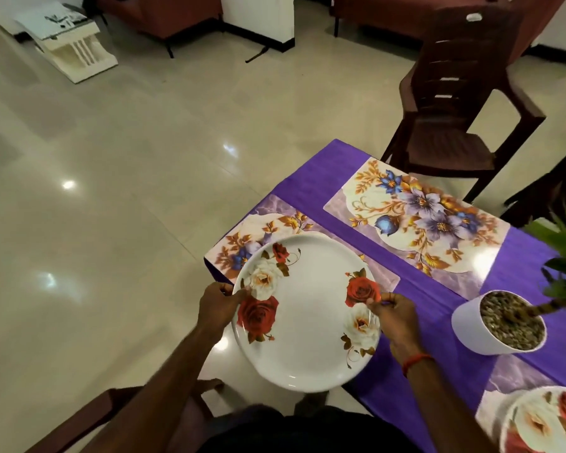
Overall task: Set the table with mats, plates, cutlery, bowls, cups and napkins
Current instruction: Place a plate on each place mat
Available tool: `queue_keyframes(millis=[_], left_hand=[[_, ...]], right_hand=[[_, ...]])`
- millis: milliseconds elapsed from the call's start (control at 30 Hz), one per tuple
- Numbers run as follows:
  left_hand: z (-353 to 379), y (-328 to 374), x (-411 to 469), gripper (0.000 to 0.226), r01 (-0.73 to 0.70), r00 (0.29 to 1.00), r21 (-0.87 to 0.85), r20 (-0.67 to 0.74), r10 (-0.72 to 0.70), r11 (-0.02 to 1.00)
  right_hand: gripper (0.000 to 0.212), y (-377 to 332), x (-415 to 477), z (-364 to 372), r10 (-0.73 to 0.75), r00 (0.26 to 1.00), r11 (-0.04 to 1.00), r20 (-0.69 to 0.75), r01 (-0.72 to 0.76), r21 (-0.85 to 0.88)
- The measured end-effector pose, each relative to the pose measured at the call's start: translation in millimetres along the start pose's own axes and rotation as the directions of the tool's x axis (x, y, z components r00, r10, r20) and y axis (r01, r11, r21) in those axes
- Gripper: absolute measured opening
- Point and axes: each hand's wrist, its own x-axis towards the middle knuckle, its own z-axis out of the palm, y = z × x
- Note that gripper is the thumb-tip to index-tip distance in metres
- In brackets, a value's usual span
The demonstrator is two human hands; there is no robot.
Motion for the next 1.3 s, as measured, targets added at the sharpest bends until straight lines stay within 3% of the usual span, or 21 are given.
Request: queue_keyframes(millis=[133, 433, 633, 800, 1000, 1300], left_hand=[[-3.7, 9.2, 27.2, 0.021, -0.01, 0.999, 0.03, 0.042, 0.009, 0.999], [-17.3, 37.1, 96.4, 0.027, 0.015, 0.972, 0.038, 0.232, -0.024, 0.999], [-14.5, 61.9, 144.5, 0.018, -0.065, 0.932, 0.13, 0.363, 0.013, 0.989], [-4.6, 66.8, 188.6, 0.007, -0.229, 0.89, 0.2, 0.44, 0.121, 0.953], [2.5, 72.2, 220.5, 0.015, -0.227, 0.853, 0.227, 0.516, 0.081, 0.947], [12.9, 77.8, 237.1, 0.011, -0.265, 0.828, 0.287, 0.557, 0.064, 0.921]], right_hand=[[0.023, -0.9, 13.2, 17.8, 0.032, 0.999, 0.997, -0.014, -0.033, -0.076], [0.016, -14.8, 22.4, 53.1, 0.107, 0.99, 0.994, -0.096, -0.108, -0.014], [0.011, -21.8, 16.0, 80.0, 0.174, 0.96, 0.985, -0.221, -0.167, 0.051], [0.012, -19.1, 18.9, 103.4, 0.225, 0.921, 0.974, -0.319, -0.213, 0.072], [0.022, -20.3, 17.6, 120.5, 0.291, 0.873, 0.955, -0.392, -0.29, 0.062], [0.025, -22.0, 25.3, 125.7, 0.273, 0.851, 0.95, -0.448, -0.311, -0.013]])
